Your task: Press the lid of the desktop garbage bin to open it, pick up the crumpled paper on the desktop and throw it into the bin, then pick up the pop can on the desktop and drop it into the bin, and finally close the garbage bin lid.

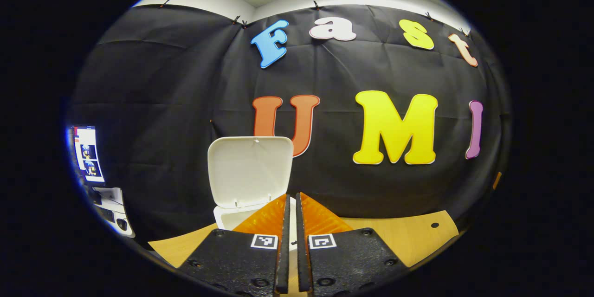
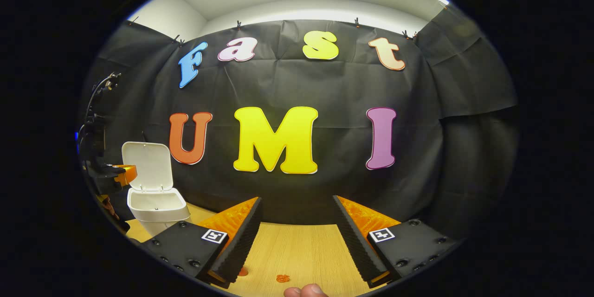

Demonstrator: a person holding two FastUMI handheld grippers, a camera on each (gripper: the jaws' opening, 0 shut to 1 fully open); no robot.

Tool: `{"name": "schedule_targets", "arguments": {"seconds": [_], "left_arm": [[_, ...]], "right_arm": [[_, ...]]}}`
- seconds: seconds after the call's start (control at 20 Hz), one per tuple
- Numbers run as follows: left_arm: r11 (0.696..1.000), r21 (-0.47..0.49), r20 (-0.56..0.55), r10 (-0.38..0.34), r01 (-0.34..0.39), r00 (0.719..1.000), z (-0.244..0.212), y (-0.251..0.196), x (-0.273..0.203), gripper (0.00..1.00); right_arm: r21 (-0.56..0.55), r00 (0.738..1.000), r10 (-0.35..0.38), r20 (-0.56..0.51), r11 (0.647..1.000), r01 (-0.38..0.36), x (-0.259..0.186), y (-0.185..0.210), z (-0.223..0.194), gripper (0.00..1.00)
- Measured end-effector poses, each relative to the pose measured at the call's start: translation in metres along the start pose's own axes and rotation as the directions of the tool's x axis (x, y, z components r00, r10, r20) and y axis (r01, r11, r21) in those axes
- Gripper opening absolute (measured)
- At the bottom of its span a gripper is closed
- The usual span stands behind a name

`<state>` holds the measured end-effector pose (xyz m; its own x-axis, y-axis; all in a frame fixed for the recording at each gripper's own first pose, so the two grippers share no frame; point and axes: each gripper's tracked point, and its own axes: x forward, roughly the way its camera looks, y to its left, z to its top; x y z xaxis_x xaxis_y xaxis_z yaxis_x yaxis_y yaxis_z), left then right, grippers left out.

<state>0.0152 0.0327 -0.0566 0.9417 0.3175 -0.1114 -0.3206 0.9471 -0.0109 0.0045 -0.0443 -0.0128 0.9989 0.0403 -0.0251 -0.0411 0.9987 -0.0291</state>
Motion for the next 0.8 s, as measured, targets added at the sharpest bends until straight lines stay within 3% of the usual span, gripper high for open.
{"name": "schedule_targets", "arguments": {"seconds": [0.1, 0.4, 0.45, 0.5, 0.55, 0.6, 0.7, 0.75, 0.8], "left_arm": [[0.999, 0.021, 0.010, -0.037, 0.037, 0.999, 0.002, -0.010, -0.007, 0.20], [0.990, 0.009, 0.028, -0.142, 0.142, 0.989, 0.003, -0.042, -0.035, 0.31], [0.987, 0.010, 0.032, -0.159, 0.159, 0.987, 0.004, -0.047, -0.038, 0.39], [0.986, 0.017, 0.032, -0.166, 0.166, 0.986, 0.003, -0.050, -0.040, 0.57], [0.986, 0.020, 0.033, -0.169, 0.168, 0.985, 0.002, -0.050, -0.043, 0.53], [0.984, 0.021, 0.037, -0.177, 0.177, 0.983, 0.003, -0.052, -0.045, 0.62], [0.978, 0.014, 0.051, -0.209, 0.209, 0.977, 0.006, -0.063, -0.053, 0.62], [0.976, 0.012, 0.055, -0.217, 0.217, 0.975, 0.007, -0.066, -0.056, 0.79], [0.974, 0.012, 0.059, -0.225, 0.225, 0.973, 0.006, -0.068, -0.058, 0.84]], "right_arm": [[0.016, 1.000, 0.005, -0.004, 1.000, -0.005, -0.001, 0.000, -0.001, 0.94], [0.012, 1.000, 0.014, -0.001, 1.000, -0.014, -0.008, -0.005, -0.003, 0.95], [0.012, 1.000, 0.019, -0.004, 1.000, -0.019, -0.009, -0.005, -0.005, 0.93], [0.014, 1.000, 0.025, -0.007, 1.000, -0.025, -0.010, -0.004, -0.007, 0.93], [0.016, 1.000, 0.029, -0.009, 0.999, -0.029, -0.012, -0.005, -0.007, 0.93], [0.017, 0.999, 0.030, -0.011, 0.999, -0.030, -0.013, -0.005, -0.009, 0.93], [0.022, 1.000, 0.028, -0.012, 0.999, -0.028, -0.015, -0.007, -0.010, 0.95], [0.023, 1.000, 0.026, -0.015, 0.999, -0.025, -0.016, -0.007, -0.011, 0.95], [0.020, 0.999, 0.023, -0.022, 1.000, -0.022, -0.017, -0.008, -0.015, 0.95]]}}
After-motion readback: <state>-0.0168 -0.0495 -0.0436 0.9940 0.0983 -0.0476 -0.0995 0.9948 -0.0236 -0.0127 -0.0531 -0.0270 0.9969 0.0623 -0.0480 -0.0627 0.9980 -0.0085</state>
